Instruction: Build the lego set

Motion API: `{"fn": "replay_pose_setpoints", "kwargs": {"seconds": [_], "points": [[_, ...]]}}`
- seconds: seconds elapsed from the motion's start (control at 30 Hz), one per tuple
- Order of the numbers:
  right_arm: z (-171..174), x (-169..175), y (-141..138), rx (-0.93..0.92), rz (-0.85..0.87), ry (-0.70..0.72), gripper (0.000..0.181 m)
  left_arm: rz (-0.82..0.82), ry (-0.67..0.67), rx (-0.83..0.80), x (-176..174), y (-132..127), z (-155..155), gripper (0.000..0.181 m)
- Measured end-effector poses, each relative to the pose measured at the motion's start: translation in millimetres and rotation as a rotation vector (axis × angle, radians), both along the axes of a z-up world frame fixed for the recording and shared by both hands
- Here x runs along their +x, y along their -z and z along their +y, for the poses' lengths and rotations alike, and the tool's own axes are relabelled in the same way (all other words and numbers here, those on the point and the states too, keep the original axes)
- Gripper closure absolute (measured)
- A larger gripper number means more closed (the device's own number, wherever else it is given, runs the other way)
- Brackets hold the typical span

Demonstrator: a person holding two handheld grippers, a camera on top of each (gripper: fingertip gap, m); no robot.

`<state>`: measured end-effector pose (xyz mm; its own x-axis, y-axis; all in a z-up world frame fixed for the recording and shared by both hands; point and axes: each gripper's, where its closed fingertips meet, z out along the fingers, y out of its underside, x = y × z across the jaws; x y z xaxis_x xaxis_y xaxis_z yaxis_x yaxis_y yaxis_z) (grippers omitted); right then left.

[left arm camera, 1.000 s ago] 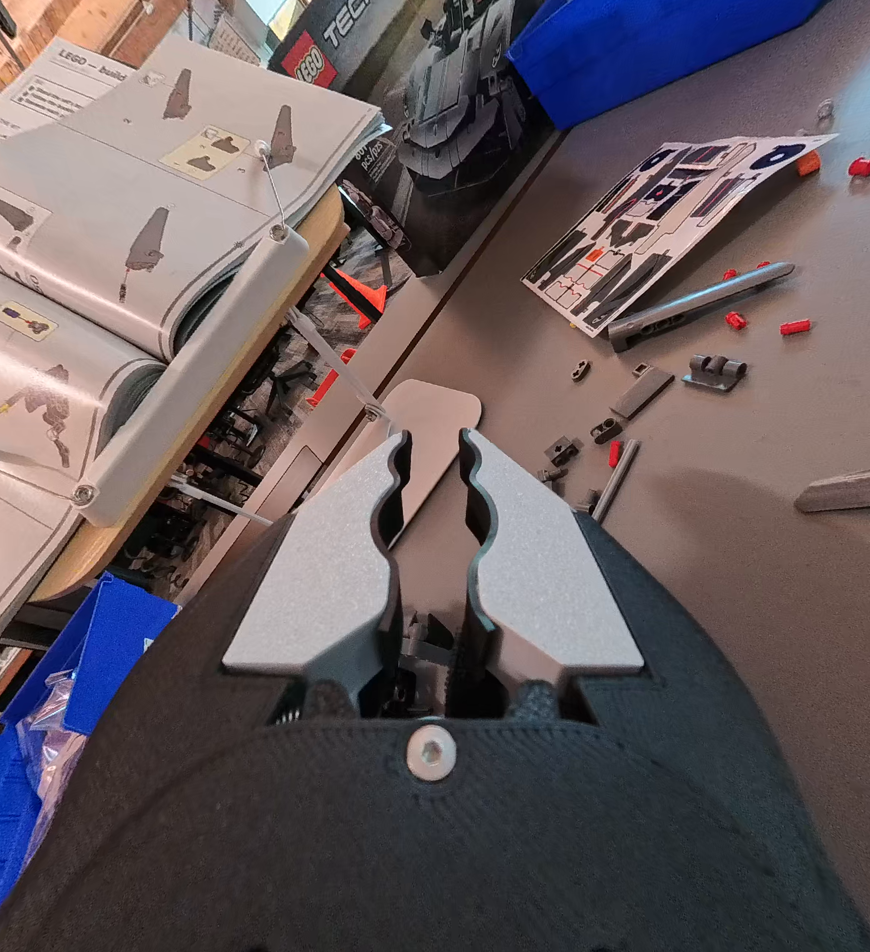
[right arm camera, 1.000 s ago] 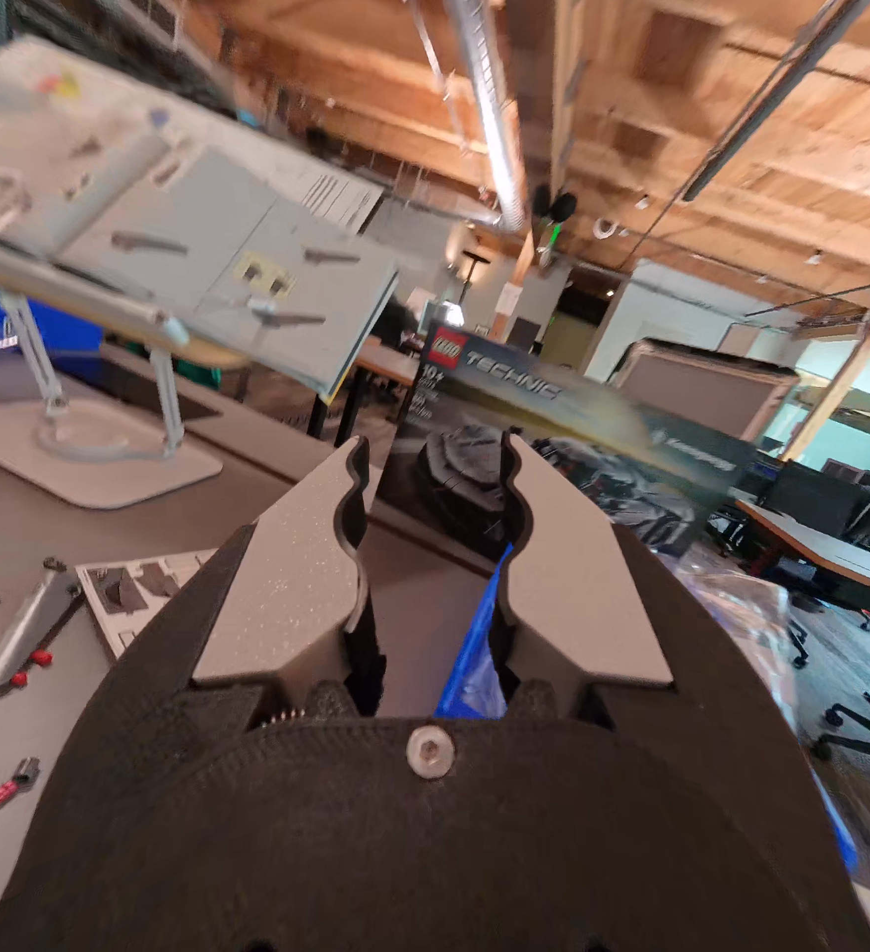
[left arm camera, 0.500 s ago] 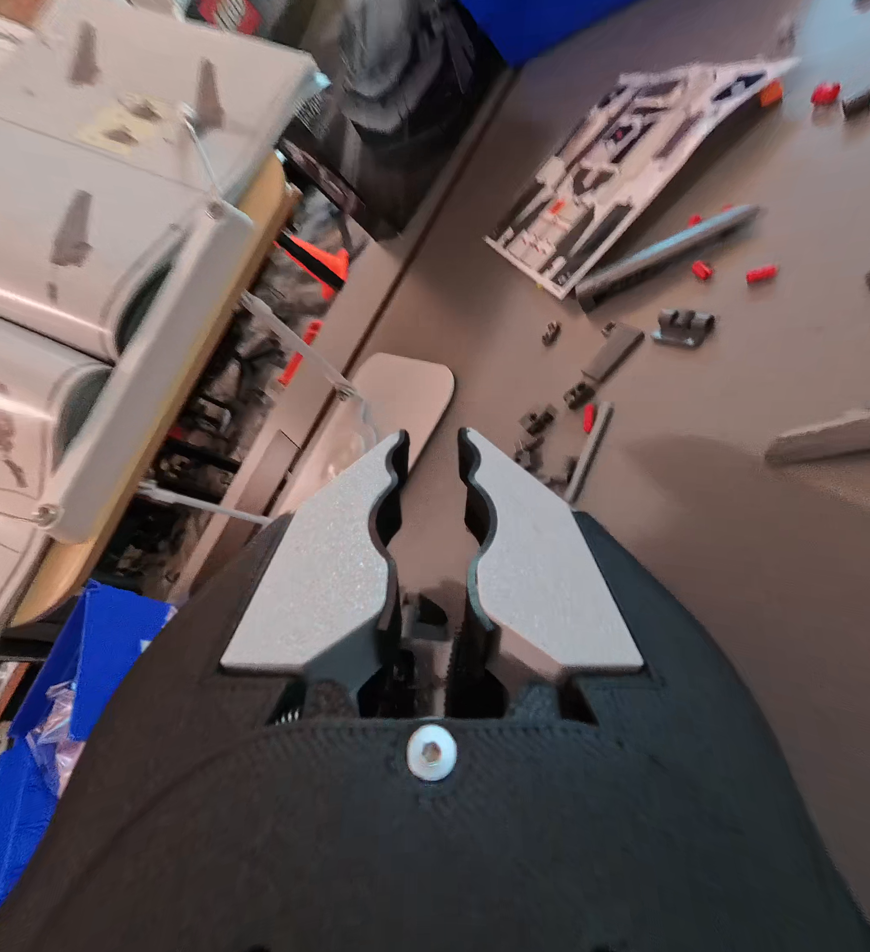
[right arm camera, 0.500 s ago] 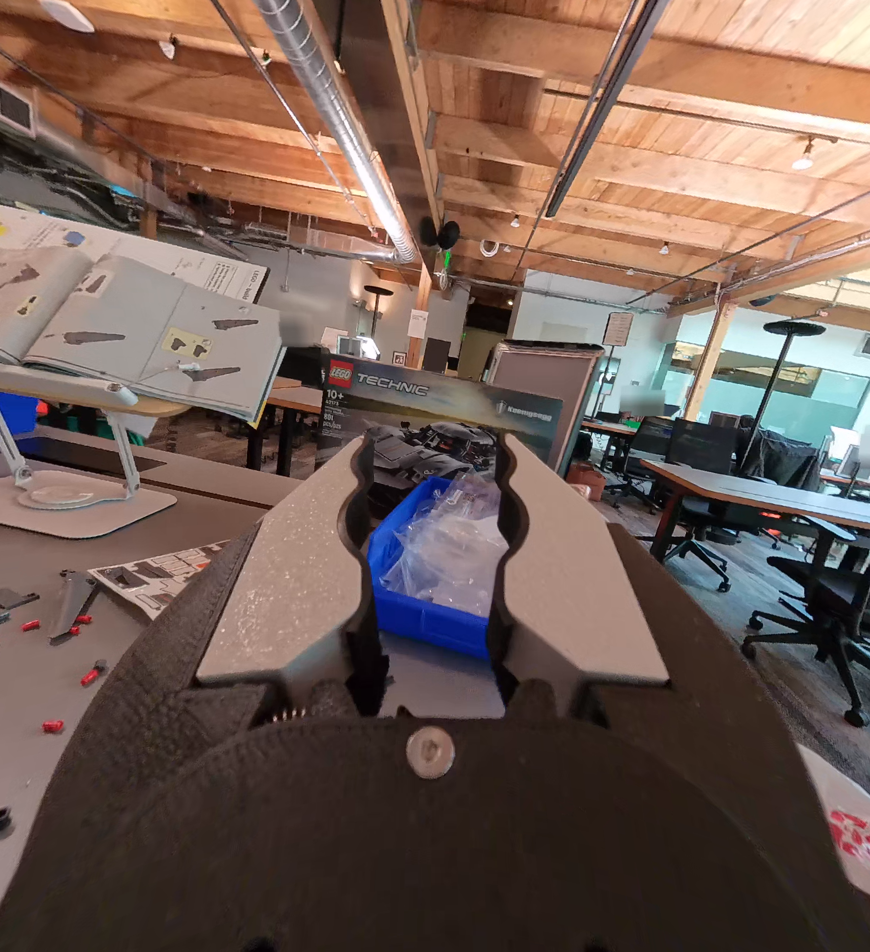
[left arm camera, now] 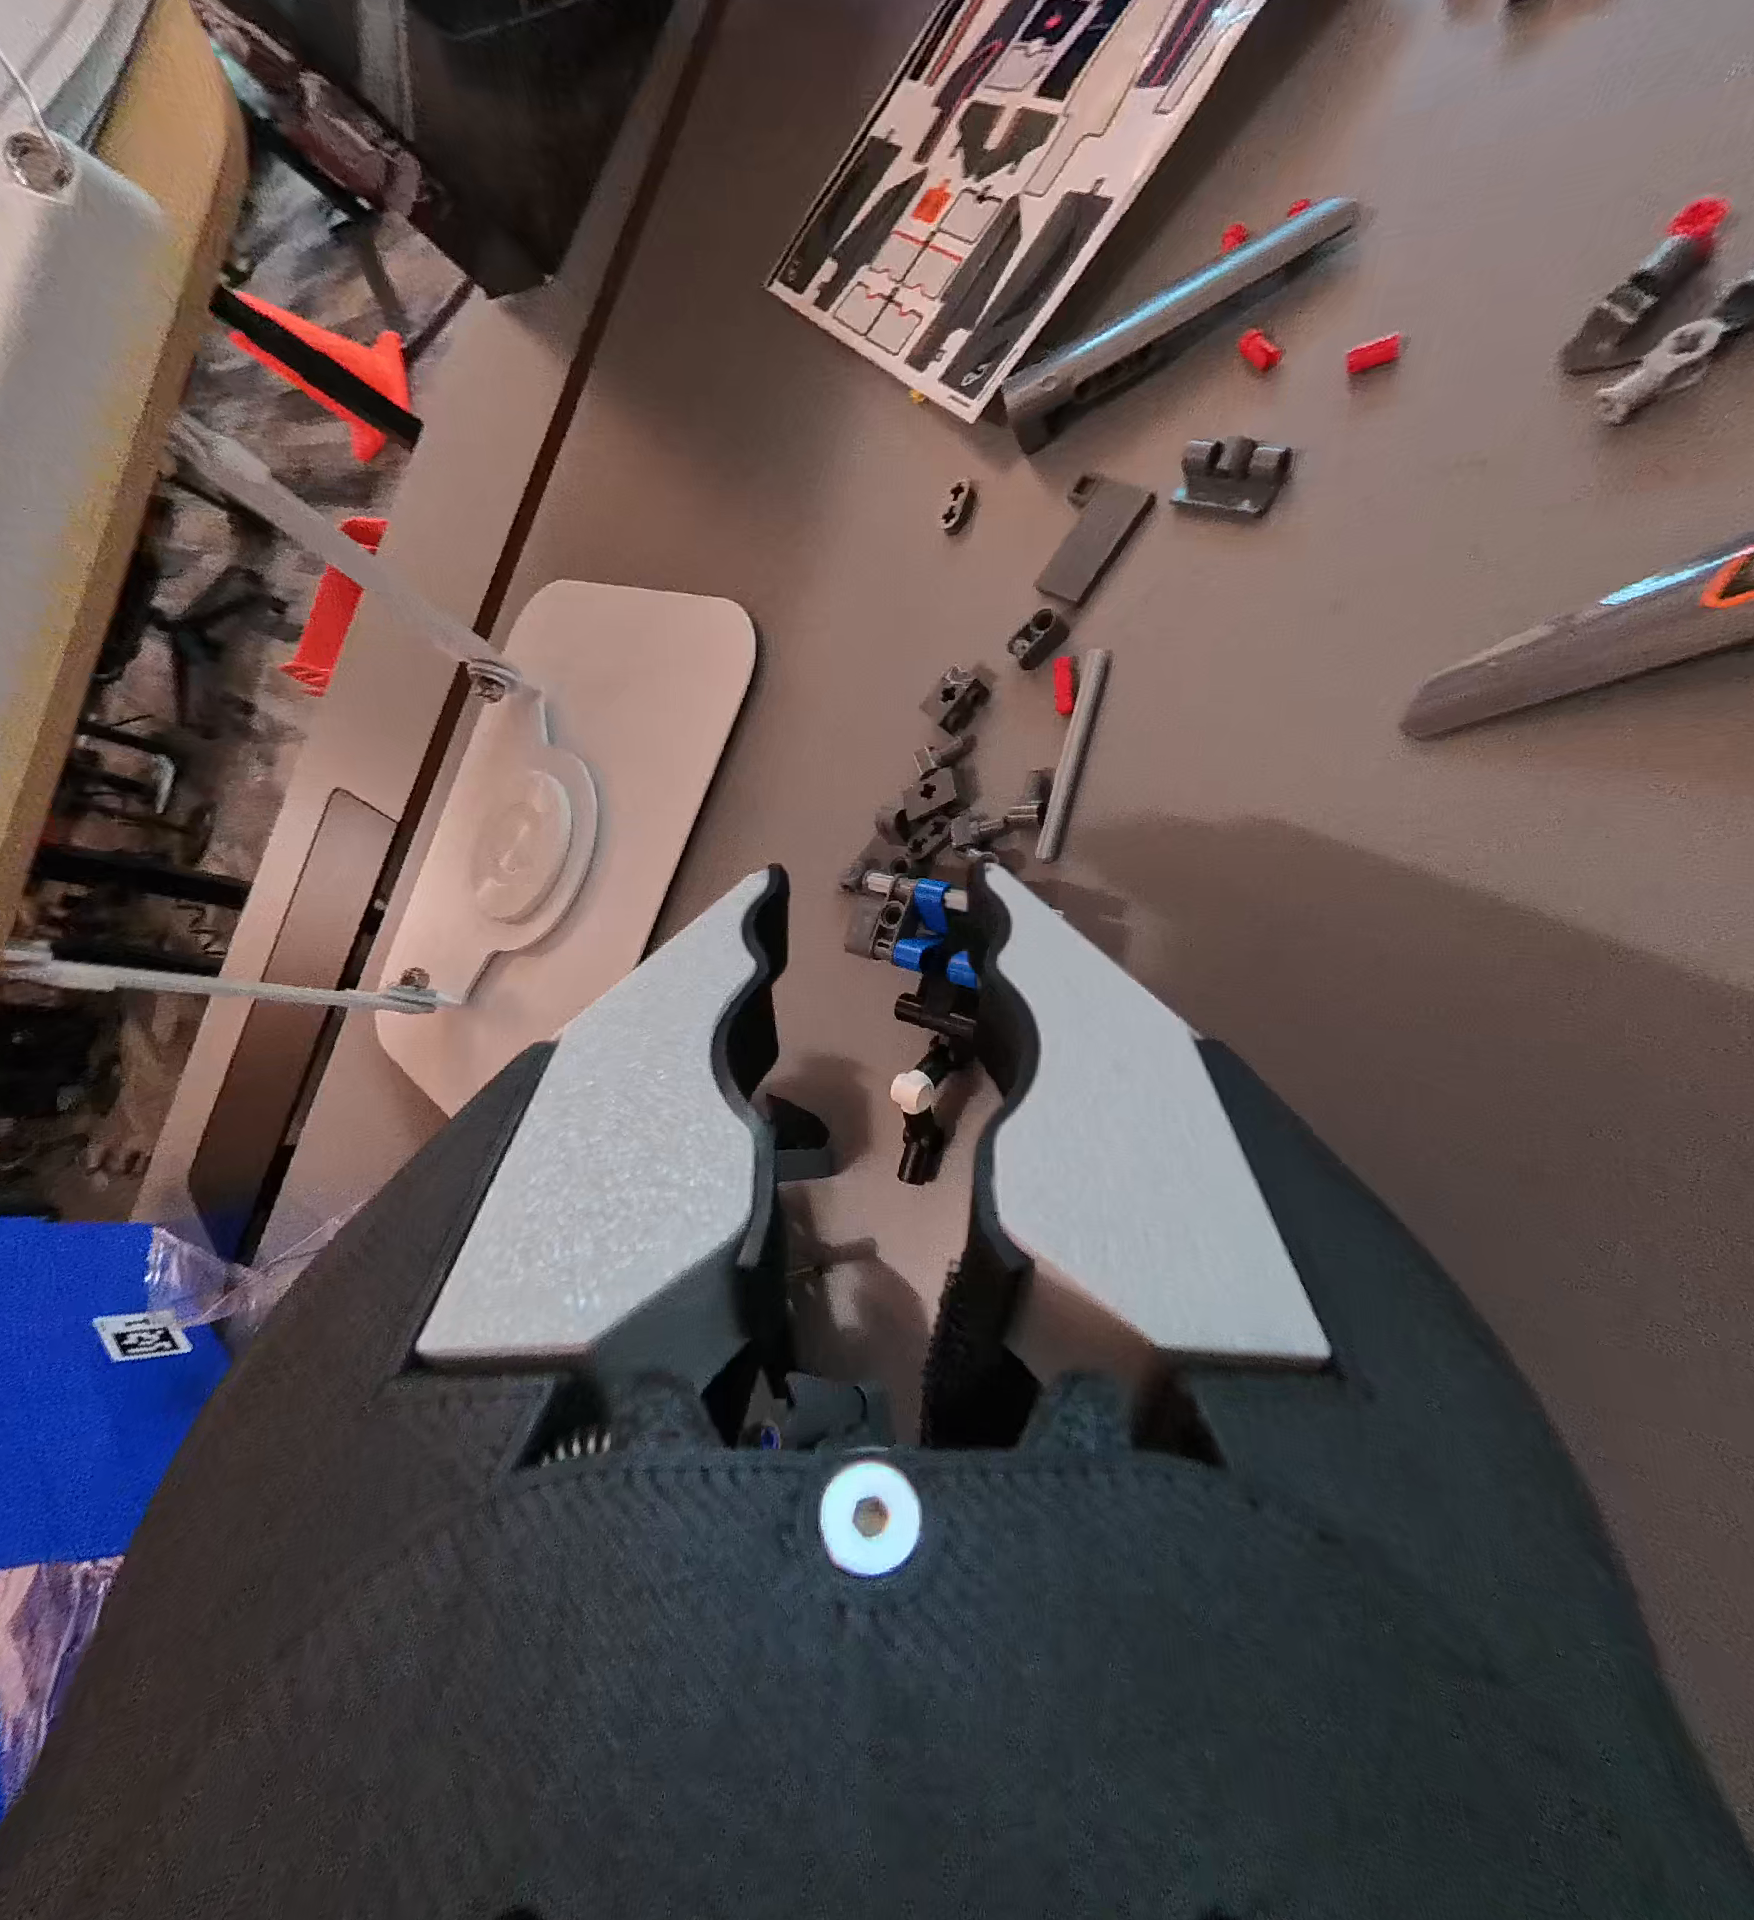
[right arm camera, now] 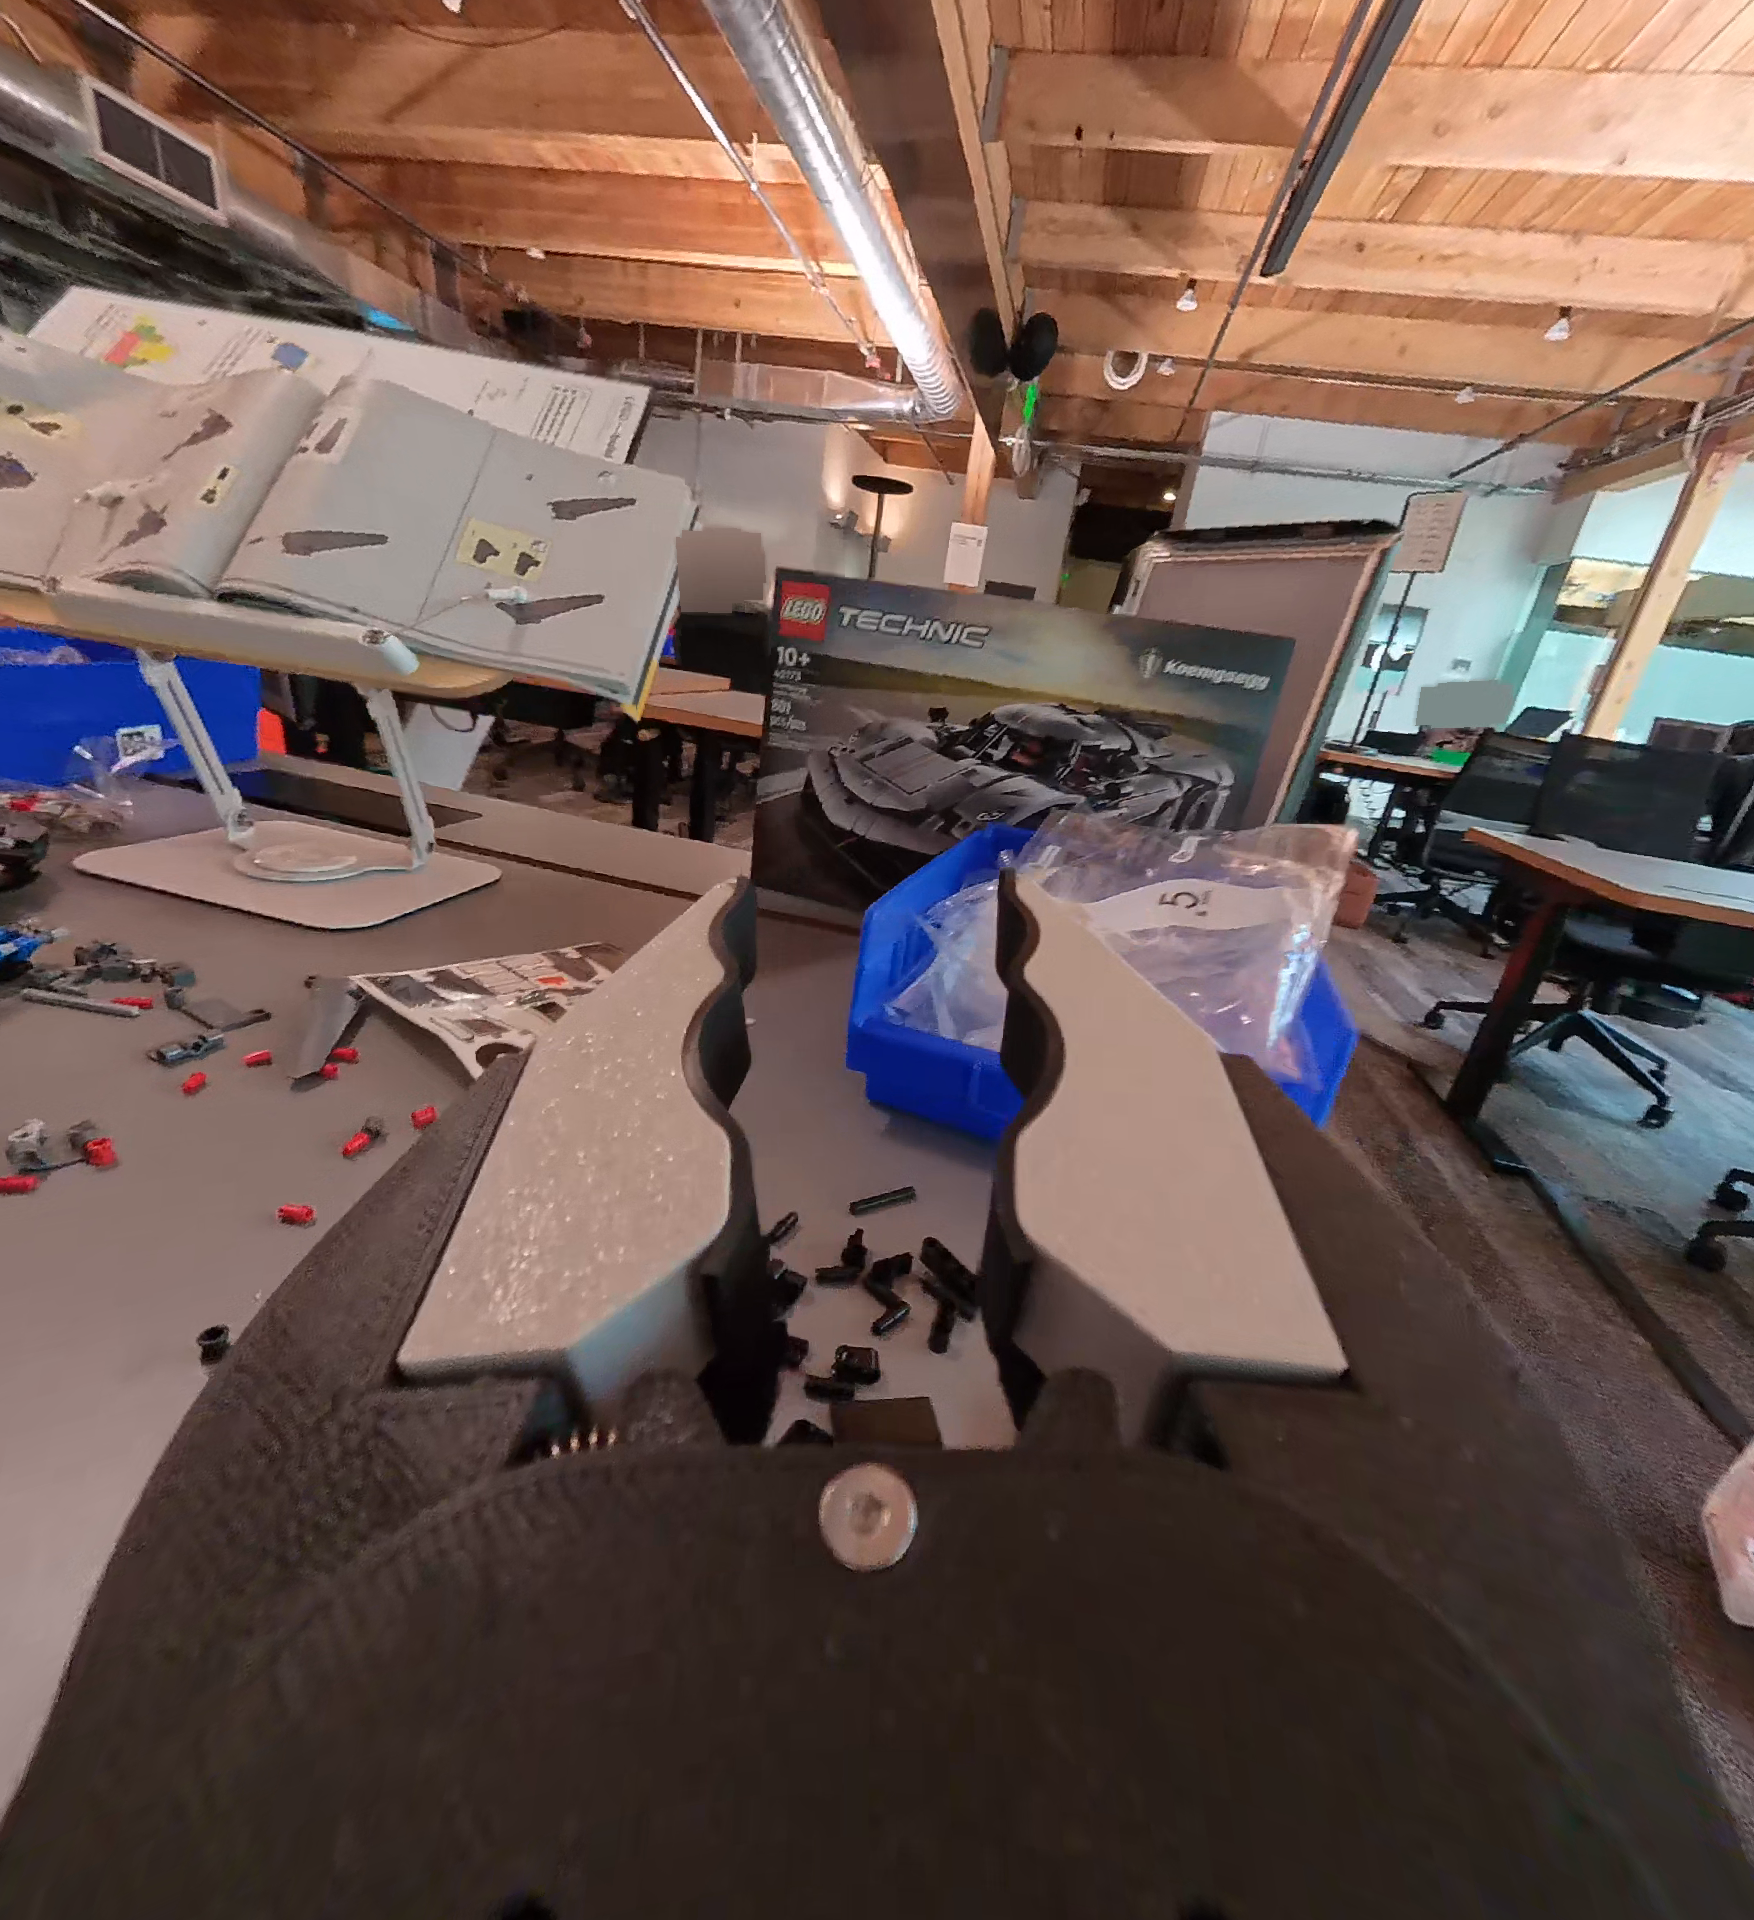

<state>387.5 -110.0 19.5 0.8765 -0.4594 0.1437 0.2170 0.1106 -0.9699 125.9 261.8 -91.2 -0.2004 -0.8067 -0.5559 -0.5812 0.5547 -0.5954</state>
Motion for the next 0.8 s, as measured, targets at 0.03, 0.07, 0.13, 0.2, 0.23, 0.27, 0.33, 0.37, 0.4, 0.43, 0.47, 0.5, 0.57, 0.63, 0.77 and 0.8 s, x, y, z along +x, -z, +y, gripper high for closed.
{"fn": "replay_pose_setpoints", "kwargs": {"seconds": [0.03, 0.07, 0.13, 0.2, 0.23, 0.27, 0.33, 0.37, 0.4, 0.43, 0.47, 0.5, 0.57, 0.63, 0.77, 0.8], "points": [[6, 0, 7, -0.012, 0.002, -0.014, 0.137, 0.008, 0.011, 0.0, -1, -3, -1, 0.146], [13, 1, 14, -0.024, 0.003, -0.027, 0.137, 0.021, 0.028, 0.007, -3, -6, -1, 0.145], [23, 2, 27, -0.04, 0.009, -0.047, 0.137, 0.082, 0.057, 0.002, -7, -5, -2, 0.142], [31, 5, 39, -0.055, 0.025, -0.058, 0.137, 0.148, 0.085, 0.006, -11, -2, 0, 0.139], [34, 5, 43, -0.068, 0.034, -0.065, 0.137, 0.182, 0.096, 0.001, -13, 2, 1, 0.136], [34, 4, 43, -0.074, 0.035, -0.07, 0.135, 0.23, 0.098, -0.005, -17, 7, 4, 0.133], [32, 5, 42, -0.064, 0.026, -0.063, 0.136, 0.269, 0.109, 0.01, -20, 12, 8, 0.13], [33, 6, 44, -0.068, 0.04, -0.071, 0.136, 0.283, 0.118, -0.005, -19, 16, 7, 0.13], [34, 6, 46, -0.072, 0.052, -0.08, 0.135, 0.303, 0.127, -0.027, -19, 20, 5, 0.126], [34, 6, 47, -0.078, 0.054, -0.082, 0.135, 0.314, 0.128, -0.03, -17, 24, 5, 0.123], [35, 6, 47, -0.086, 0.05, -0.079, 0.135, 0.324, 0.128, -0.025, -15, 28, 6, 0.121], [36, 6, 49, -0.095, 0.047, -0.077, 0.135, 0.339, 0.13, -0.029, -14, 33, 6, 0.117], [37, 5, 51, -0.11, 0.043, -0.077, 0.135, 0.35, 0.128, -0.044, -10, 40, 6, 0.113], [38, 3, 52, -0.121, 0.034, -0.072, 0.135, 0.37, 0.112, -0.032, -8, 45, 11, 0.111], [40, 2, 54, -0.133, 0.031, -0.073, 0.135, 0.395, 0.105, -0.025, -3, 53, 17, 0.114], [40, 2, 54, -0.133, 0.035, -0.074, 0.135, 0.396, 0.11, -0.039, 0, 54, 16, 0.117]]}}
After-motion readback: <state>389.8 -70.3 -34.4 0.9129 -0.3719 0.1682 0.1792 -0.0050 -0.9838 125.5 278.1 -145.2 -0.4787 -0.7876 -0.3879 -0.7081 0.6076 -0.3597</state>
